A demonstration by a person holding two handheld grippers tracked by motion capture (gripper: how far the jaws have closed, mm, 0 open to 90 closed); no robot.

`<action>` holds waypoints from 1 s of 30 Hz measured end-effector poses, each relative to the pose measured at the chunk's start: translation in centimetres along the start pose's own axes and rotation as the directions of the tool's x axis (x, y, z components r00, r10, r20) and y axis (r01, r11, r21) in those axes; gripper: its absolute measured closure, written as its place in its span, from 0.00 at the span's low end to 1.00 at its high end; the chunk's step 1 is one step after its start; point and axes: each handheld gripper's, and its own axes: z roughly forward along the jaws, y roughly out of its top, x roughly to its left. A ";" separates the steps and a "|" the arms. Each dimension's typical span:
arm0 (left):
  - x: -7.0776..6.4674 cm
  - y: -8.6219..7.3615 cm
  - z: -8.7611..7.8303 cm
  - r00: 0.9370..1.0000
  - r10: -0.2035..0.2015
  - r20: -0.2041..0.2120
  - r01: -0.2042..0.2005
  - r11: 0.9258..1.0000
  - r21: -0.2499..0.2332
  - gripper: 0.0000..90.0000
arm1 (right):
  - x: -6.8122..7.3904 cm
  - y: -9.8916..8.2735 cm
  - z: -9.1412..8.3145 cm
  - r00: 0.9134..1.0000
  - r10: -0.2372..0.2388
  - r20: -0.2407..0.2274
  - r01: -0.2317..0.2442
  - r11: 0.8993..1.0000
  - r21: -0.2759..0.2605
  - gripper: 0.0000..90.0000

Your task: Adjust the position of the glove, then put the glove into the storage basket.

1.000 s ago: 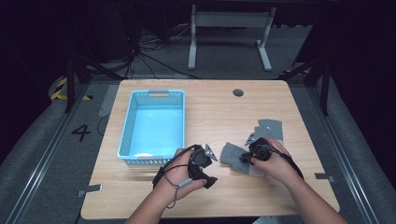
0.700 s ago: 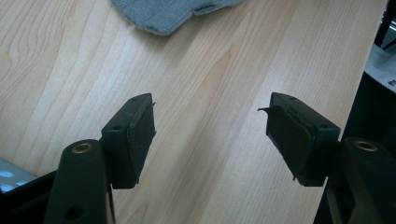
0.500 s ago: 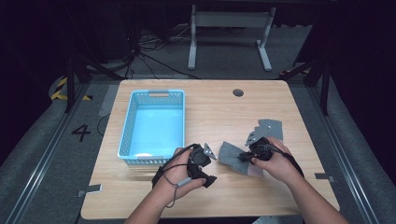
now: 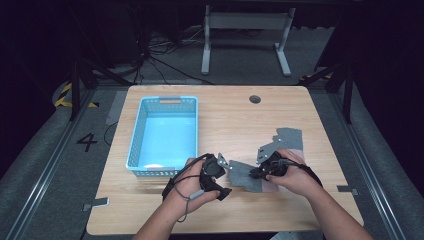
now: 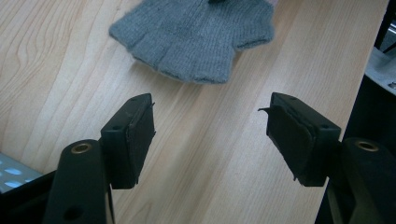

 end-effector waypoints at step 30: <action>1.2 0.5 -0.8 1.000 -0.015 -0.020 0.014 0.999 -0.045 0.37 | -2.2 -3.4 -5.7 0.906 0.370 0.204 -0.317 0.915 -0.249 1.00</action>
